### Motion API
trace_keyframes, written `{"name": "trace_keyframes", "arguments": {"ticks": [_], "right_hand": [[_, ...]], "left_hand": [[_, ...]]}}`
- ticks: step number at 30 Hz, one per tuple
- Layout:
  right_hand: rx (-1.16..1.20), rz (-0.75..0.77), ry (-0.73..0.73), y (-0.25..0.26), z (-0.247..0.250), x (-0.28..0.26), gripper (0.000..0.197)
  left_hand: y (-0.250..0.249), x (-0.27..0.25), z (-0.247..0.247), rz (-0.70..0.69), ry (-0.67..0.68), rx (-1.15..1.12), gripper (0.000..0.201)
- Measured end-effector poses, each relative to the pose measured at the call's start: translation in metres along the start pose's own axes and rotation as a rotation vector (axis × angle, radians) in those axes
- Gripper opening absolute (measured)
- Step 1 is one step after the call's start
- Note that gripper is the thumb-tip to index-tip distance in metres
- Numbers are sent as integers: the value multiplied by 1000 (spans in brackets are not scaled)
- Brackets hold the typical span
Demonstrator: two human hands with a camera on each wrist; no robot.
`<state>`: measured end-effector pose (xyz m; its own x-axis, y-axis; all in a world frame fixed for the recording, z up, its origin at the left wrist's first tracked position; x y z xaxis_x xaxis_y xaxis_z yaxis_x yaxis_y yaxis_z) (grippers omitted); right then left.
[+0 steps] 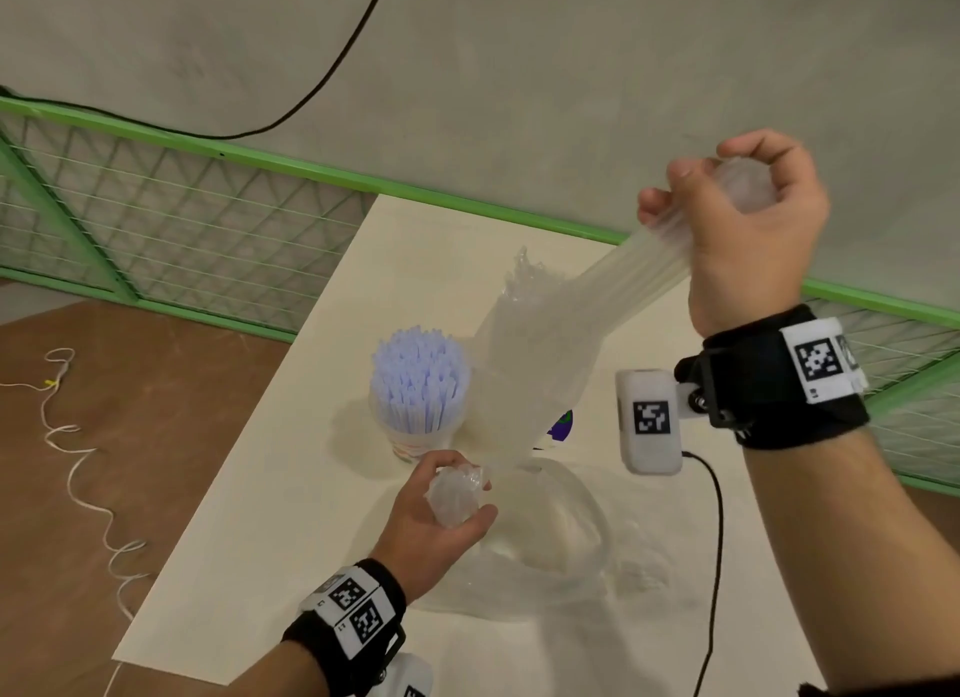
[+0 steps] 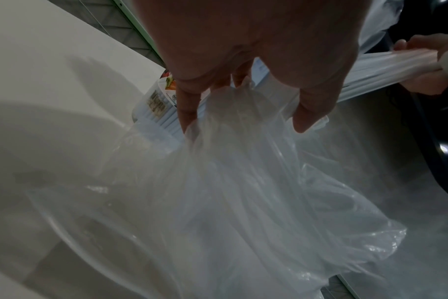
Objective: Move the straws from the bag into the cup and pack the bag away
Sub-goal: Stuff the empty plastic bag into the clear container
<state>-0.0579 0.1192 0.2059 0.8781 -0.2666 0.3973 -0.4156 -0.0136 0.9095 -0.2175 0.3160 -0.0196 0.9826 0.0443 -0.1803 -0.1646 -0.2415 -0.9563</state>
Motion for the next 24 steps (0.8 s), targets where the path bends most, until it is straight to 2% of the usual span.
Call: {"name": "trace_keyframes", "arguments": {"ticks": [3,8,11,14,16,21,24], "right_hand": [[-66,49,63,-2,-6,10,26],[-223,60,269,-29,-16,8,24],[-440,101,359,-51,-16,0,21],[-781,276,408,-69,-13,-12,17],[-911,412,463,-79,-11,-21,19],[-1017,660,484,-94,-7,-37,30],[-1098,725,597,-104,-5,-53,37]], "left_hand": [[-1,0,-1,1,7,4,38],[-3,0,-2,16,5,8,38],[-4,0,-1,19,1,18,38],[-5,0,-2,28,6,20,38],[-5,-1,-3,36,10,16,38],[-5,-1,-2,40,8,35,38],[-5,-1,-2,38,6,53,37]]}}
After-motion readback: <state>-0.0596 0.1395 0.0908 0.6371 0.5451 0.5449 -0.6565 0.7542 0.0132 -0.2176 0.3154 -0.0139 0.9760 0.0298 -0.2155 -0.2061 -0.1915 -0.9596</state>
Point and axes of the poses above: each hand's wrist, its own x-axis towards the middle knuckle, its own z-axis out of the back of the hand, y = z × x, the point moved 4 cm from there along x, towards the middle knuckle, and after that the axes turned 11 degrees about -x, right-handed, at the moved point
